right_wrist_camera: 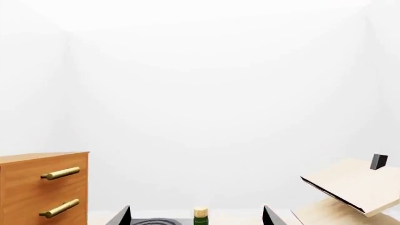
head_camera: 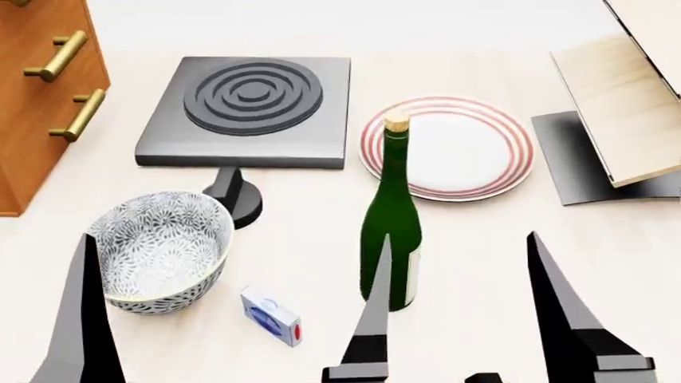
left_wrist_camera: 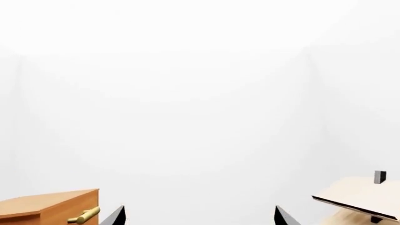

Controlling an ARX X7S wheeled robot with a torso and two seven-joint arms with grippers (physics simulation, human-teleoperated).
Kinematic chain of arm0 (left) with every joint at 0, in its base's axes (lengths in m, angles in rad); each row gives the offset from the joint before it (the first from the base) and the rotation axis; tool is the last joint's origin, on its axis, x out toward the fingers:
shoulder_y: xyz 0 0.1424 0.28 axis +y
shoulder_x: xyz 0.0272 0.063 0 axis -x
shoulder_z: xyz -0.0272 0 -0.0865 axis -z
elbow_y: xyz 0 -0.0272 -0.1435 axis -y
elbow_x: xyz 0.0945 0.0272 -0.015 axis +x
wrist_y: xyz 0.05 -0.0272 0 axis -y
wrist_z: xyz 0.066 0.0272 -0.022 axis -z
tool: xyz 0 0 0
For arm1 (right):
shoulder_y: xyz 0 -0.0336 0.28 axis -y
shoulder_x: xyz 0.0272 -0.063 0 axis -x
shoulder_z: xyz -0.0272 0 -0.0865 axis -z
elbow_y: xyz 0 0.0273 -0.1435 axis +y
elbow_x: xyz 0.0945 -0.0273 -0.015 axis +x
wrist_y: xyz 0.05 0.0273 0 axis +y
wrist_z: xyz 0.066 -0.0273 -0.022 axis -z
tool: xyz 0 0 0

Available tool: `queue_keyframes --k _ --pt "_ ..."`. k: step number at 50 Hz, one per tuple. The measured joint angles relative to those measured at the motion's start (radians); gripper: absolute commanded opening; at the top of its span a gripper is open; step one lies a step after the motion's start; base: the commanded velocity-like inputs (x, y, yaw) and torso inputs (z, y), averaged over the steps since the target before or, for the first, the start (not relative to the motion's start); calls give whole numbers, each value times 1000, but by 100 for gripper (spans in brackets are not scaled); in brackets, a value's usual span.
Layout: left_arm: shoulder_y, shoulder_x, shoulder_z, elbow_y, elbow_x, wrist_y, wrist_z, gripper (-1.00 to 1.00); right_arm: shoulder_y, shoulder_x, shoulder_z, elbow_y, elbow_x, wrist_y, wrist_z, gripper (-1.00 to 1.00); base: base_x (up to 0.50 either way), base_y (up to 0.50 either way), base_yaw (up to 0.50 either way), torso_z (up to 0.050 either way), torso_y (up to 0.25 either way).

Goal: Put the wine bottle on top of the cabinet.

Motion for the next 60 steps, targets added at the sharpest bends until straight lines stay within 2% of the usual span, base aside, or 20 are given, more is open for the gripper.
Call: queue_keyframes --k 30,49,60 --pt "-62 -27 70 0 -19 16 -52 100 11 35 -16 -8 34 8 36 100 500 0 0 0 1" --pt "-123 -53 136 2 -33 40 -98 100 15 49 -24 -11 32 -3 57 100 0 3 0 0 0" --pt "-146 -61 165 1 -37 51 -115 100 22 67 -44 -14 16 7 72 100 0 475 0 0 0"
